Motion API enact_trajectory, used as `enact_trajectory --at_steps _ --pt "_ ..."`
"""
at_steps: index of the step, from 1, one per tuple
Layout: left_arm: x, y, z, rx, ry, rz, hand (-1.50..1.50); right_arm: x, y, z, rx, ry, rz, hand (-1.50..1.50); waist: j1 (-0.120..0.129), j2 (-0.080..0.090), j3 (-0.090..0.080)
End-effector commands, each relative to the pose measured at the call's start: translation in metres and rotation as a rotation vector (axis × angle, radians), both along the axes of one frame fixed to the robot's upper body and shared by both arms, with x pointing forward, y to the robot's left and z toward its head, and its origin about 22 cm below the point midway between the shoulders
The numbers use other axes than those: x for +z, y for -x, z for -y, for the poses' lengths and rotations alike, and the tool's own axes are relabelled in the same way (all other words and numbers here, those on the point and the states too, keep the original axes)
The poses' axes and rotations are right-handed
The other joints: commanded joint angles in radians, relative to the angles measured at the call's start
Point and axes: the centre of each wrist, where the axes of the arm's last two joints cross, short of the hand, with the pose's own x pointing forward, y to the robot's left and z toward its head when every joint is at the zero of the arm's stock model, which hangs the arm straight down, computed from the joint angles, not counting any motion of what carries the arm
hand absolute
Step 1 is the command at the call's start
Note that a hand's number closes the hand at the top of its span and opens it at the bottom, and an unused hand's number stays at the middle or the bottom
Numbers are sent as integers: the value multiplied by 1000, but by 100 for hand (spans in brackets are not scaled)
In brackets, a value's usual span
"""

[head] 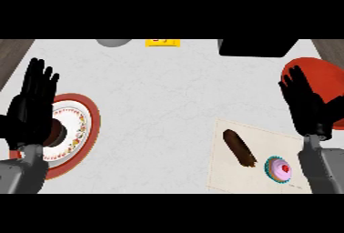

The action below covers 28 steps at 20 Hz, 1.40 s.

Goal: Pick the sweet potato from the placemat and place it in the bowl

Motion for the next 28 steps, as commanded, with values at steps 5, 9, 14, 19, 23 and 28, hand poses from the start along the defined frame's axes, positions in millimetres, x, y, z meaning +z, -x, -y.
enact_trajectory --at_steps 5,9,14,19,23,28 --pt "-19 4 30 -192 -112 -50 0 -8 21 -56 632 727 10 150 16 1 7" --pt "-36 9 35 -222 -119 -136 0 35 19 -59 493 1079 461 -150 -55 -27 14" --pt "-43 10 40 -239 -132 -141 0 -44 100 -77 578 920 685 -150 -65 -9 22" --pt "-43 3 55 -243 -148 -128 0 -36 134 -103 470 1040 831 -150 -48 -9 18" --pt "-57 18 54 -256 -148 -139 0 -21 155 -113 370 1216 735 -150 -47 -11 16" --pt "-73 10 50 -266 -146 -137 0 8 161 -141 341 1296 567 -150 -37 -5 17"
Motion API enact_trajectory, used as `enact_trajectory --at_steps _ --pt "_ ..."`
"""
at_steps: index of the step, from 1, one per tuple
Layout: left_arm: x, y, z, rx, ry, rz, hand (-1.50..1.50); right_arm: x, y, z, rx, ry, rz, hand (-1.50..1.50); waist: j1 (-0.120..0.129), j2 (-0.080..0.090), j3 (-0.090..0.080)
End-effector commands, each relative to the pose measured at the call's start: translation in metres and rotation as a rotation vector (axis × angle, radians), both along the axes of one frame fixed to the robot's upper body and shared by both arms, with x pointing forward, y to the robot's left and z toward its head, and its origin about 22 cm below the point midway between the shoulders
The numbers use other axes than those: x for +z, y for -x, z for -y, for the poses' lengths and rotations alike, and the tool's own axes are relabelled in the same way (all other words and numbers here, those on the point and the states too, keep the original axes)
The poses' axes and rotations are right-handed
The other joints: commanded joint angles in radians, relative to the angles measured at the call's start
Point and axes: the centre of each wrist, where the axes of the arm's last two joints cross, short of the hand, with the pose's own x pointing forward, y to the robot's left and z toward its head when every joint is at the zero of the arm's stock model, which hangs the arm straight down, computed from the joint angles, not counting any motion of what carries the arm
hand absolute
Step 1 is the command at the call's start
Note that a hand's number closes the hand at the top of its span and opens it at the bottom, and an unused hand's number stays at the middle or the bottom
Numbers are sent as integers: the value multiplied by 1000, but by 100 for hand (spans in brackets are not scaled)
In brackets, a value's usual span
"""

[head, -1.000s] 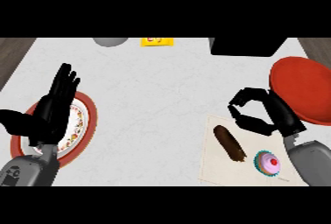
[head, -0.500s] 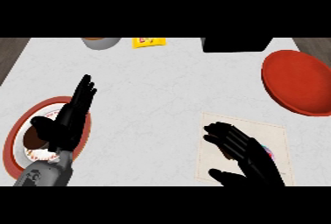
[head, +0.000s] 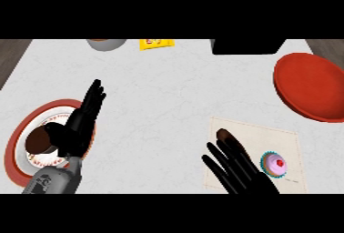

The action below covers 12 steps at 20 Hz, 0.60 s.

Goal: Pick the sweet potato from the placemat and place it in the bowl

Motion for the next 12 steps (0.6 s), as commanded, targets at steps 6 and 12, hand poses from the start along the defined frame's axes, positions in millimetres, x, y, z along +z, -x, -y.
enact_trajectory --at_steps 6,12 --pt "15 -7 19 -15 10 5 0 13 3 -36 -251 190 -215 -150 17 4 1" --pt "1 6 15 0 5 4 0 17 -25 -35 -347 285 -330 -150 23 5 2"
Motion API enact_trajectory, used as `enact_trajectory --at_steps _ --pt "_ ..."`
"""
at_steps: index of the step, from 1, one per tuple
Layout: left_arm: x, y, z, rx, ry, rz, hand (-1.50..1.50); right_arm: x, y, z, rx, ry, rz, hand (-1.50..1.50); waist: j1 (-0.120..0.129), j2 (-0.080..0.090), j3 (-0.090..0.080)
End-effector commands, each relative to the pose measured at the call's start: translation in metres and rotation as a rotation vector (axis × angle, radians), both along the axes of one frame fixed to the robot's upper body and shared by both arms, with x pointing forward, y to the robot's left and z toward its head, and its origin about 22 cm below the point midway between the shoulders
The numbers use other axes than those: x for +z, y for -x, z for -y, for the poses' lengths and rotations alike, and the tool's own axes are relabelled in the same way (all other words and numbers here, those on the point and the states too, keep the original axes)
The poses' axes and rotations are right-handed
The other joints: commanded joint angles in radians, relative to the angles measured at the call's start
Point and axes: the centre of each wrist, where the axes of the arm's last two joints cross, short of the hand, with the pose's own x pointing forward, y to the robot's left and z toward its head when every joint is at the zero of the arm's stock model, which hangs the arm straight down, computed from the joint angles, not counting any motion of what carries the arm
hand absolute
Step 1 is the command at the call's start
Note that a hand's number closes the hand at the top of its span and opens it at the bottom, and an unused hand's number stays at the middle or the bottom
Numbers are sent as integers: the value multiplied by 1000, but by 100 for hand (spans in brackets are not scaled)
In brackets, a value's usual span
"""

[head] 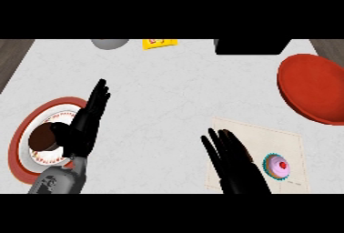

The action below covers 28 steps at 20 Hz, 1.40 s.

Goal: Pick the sweet potato from the placemat and place it in the bowl

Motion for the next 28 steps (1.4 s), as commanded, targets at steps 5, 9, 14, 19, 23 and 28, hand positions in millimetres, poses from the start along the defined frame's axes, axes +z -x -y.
enact_trajectory --at_steps 5,9,14,19,23,28 --pt "-10 -3 25 -15 4 7 0 -4 -20 20 -51 63 -98 -150 -3 1 1" --pt "-3 1 -10 0 -3 13 0 -9 -18 31 -34 34 -103 -150 -1 0 1" --pt "5 2 5 -8 4 3 0 -19 -12 44 12 -54 -117 -150 -1 0 1" --pt "-10 4 -21 -13 -3 10 0 -33 -9 22 49 -109 -120 -150 2 1 1" --pt "-4 0 3 -7 10 10 0 -28 -9 52 40 -146 -165 -150 -1 0 1" --pt "-5 1 -24 2 5 12 0 -48 -23 51 15 -170 -181 -150 1 1 1"
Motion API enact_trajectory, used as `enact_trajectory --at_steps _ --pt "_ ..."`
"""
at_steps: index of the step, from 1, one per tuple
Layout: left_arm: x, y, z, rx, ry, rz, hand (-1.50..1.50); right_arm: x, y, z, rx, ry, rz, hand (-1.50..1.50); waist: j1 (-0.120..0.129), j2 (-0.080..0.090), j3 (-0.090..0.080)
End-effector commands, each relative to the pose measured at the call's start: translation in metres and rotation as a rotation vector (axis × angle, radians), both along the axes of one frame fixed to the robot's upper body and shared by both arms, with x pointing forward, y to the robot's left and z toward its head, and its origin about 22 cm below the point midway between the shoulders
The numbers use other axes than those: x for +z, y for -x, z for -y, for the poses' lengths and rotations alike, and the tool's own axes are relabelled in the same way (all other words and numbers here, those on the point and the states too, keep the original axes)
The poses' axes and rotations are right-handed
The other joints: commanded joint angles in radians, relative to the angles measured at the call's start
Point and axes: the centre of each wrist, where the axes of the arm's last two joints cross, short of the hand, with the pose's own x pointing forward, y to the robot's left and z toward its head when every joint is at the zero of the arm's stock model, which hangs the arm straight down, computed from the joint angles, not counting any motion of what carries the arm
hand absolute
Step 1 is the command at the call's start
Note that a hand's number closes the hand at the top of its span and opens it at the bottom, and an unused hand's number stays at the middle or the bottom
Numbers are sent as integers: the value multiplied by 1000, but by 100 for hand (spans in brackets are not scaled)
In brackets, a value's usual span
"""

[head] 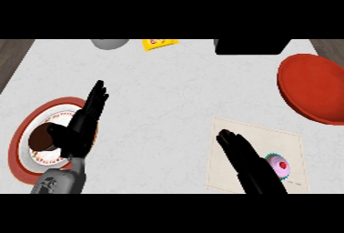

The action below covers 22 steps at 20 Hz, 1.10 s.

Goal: Pick the sweet potato from the placemat and place it in the bowl

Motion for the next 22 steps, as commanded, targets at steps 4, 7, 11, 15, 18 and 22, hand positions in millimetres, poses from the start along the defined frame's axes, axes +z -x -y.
enact_trajectory --at_steps 4,7,11,15,18,22 --pt "21 -16 26 -6 -4 -5 0 -30 -13 14 -22 -41 -32 -150 -2 1 0" --pt "2 -3 10 -17 7 -10 0 -28 -39 -9 -20 -36 -37 -150 2 1 0" --pt "28 -3 12 -2 9 18 0 -43 -22 25 -38 -31 -10 -150 0 0 0" --pt "-15 -11 22 -8 15 -2 0 -59 -32 21 -80 73 20 -150 -3 1 0" --pt "-2 3 -11 -5 -10 -3 0 -51 -41 32 -128 142 31 -150 2 0 0" --pt "10 -15 -8 -1 3 2 0 -67 -52 12 -94 163 19 -150 1 1 0"
